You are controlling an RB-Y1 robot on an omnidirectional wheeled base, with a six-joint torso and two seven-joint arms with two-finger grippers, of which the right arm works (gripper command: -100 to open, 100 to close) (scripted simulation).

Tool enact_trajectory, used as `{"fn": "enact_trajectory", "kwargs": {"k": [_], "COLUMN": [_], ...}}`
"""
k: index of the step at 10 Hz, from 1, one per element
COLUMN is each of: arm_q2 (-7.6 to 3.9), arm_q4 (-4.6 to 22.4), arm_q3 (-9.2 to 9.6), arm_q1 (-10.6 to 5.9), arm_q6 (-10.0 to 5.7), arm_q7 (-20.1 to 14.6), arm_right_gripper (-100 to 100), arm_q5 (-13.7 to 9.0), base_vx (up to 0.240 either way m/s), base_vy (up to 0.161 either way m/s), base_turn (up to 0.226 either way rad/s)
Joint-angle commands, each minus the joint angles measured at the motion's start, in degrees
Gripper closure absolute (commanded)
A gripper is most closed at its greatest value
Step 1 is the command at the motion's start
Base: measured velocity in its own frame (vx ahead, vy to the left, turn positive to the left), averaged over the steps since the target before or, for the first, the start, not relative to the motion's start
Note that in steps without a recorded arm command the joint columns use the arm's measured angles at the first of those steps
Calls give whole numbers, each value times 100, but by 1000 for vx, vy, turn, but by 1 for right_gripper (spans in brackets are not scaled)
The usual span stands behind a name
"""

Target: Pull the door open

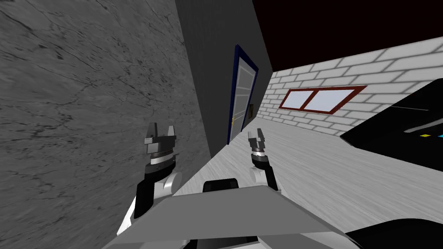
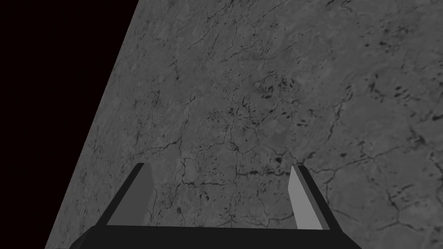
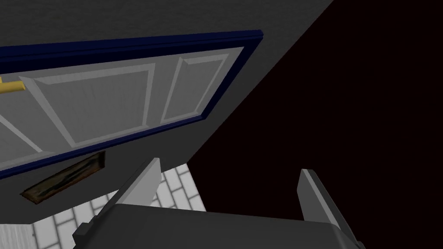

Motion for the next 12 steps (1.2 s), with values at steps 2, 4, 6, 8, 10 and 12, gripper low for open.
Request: {"fn": "enact_trajectory", "kwargs": {"k": [2,4,6,8,10,12], "arm_q2": [-60,-101,-129,-156,-184,-212], "arm_q4": [345,626,833,1051,1269,1500], "arm_q3": [-5,2,8,14,19,25], "arm_q1": [-140,-248,-327,-411,-494,-583], "arm_q6": [-86,-157,-209,-263,-318,-376], "arm_q7": [-257,-464,-616,-776,-937,-1106], "arm_right_gripper": [-100,-100,-100,-100,-100,-100], "arm_q5": [-219,-400,-533,-673,-813,-961], "base_vx": [117,102,70,47,58,59], "base_vy": [-154,-177,-130,-114,-128,-133], "base_turn": [233,264,191,196,179,191]}}
